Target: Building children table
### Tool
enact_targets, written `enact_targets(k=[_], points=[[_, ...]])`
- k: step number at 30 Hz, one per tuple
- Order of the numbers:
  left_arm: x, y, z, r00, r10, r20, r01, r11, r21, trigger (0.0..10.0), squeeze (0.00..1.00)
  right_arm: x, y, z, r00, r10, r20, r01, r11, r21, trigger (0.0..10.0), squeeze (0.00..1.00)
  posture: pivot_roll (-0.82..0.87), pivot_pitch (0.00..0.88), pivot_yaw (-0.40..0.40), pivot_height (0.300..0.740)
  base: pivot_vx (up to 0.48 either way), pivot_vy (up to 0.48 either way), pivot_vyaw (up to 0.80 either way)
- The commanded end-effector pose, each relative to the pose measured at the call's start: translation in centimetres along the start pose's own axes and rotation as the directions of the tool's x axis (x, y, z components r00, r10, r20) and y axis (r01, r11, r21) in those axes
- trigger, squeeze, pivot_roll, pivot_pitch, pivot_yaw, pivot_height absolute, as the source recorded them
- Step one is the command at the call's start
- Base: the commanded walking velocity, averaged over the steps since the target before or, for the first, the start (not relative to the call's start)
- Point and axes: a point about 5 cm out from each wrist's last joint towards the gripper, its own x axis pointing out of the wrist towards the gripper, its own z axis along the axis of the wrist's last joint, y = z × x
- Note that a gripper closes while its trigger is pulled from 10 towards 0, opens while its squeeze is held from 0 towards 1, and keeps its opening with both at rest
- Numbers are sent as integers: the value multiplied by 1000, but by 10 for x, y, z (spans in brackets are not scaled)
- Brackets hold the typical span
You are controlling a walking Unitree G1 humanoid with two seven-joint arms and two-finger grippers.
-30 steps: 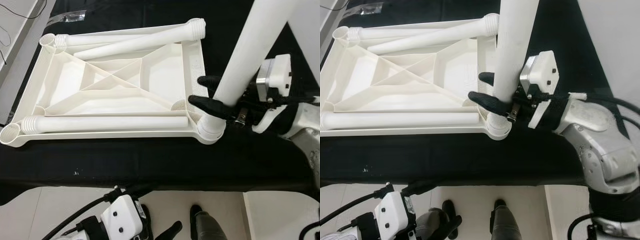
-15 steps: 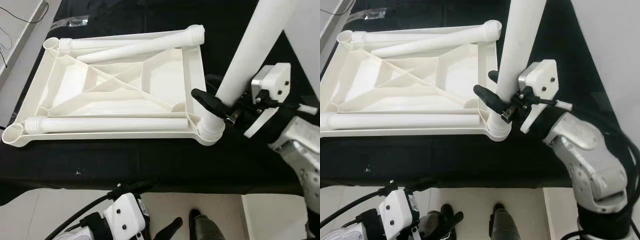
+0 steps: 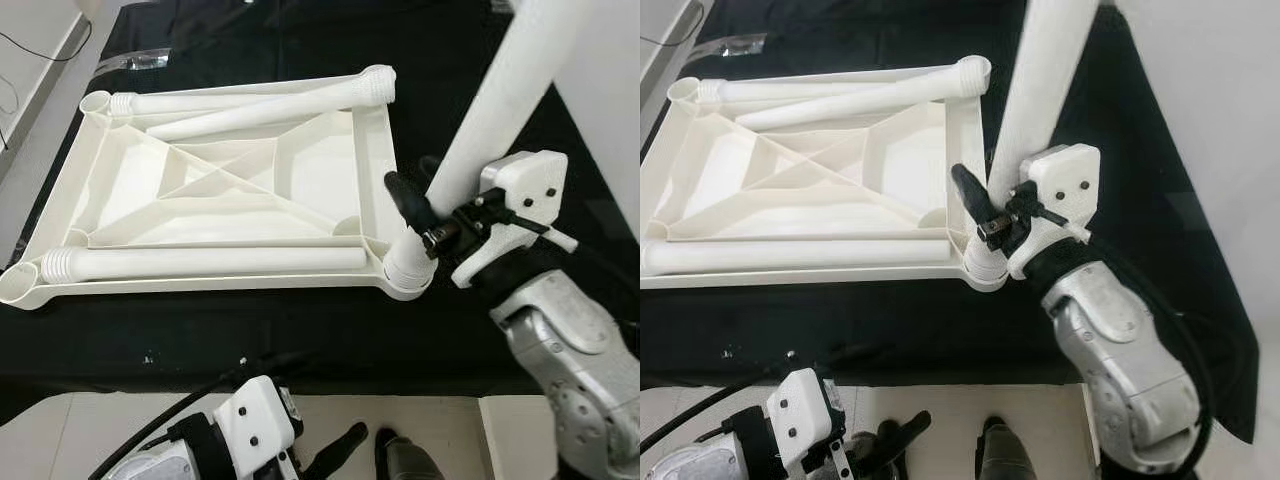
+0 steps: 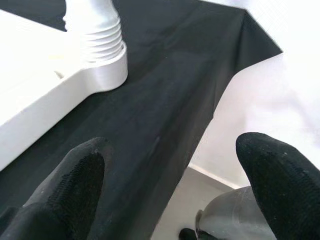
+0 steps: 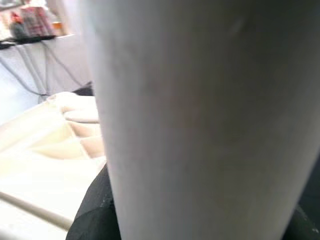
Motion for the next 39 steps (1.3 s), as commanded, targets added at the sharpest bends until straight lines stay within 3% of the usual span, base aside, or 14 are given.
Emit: enact_targets(k=[1,8,16,17,21,23,24,26,28,32,33,34,37,39], points=[[-1,0,-3,1000,13,-7,-13,1000,-8,10000,0,-6,3,-50,957,-64,-283,67,998,1,10000,0,16,308,73,740,0,0,0],[2,16,4,997,67,31,-68,997,27,10000,0,-7,24,-59,953,-55,-296,49,998,-31,10000,0,26,295,65,740,0,0,0],[3,58,32,978,169,124,-183,976,116,10000,0,-6,25,-63,953,-74,-293,59,996,-60,10000,0,39,275,59,740,0,0,0],[3,58,32,978,169,124,-183,976,116,10000,0,-6,25,-63,953,-74,-293,59,996,-60,10000,0,39,275,59,740,0,0,0],[7,95,67,941,221,258,-251,964,91,10000,0,-4,27,-64,957,-74,-280,60,996,-59,10000,0,43,263,60,740,0,0,0],[7,95,67,941,221,258,-251,964,91,10000,0,-4,27,-64,957,-74,-280,60,996,-59,10000,0,43,263,60,740,0,0,0],[8,105,76,932,220,287,-251,965,76,10000,0,-3,27,-64,958,-75,-276,61,996,-60,10000,0,43,257,59,740,0,0,0],[11,112,85,931,193,311,-225,972,71,10000,0,-1,28,-64,960,-76,-271,62,996,-60,10000,0,42,249,64,740,0,0,0],[20,129,113,912,100,398,-126,991,38,10000,0,2,30,-63,966,-71,-249,58,997,-58,10000,0,39,236,72,740,0,0,0],[28,136,133,890,-10,457,12,1000,-3,10000,0,5,33,-61,972,-62,-228,51,997,-54,10000,0,38,230,76,740,0,0,0],[34,139,144,868,-97,487,116,993,-8,10000,0,8,35,-60,975,-55,-215,45,998,-50,10000,0,42,218,78,740,0,0,0],[34,139,144,868,-97,487,116,993,-8,10000,0,8,35,-60,975,-55,-215,45,998,-50,10000,0,42,218,78,740,0,0,0],[54,146,156,834,-228,502,285,958,-40,10000,0,13,38,-58,981,-40,-188,32,999,-44,10000,0,45,208,86,740,0,0,0],[60,148,159,828,-254,500,312,950,-34,10000,0,14,39,-57,983,-34,-179,27,999,-44,10000,0,45,207,89,740,0,0,0]])
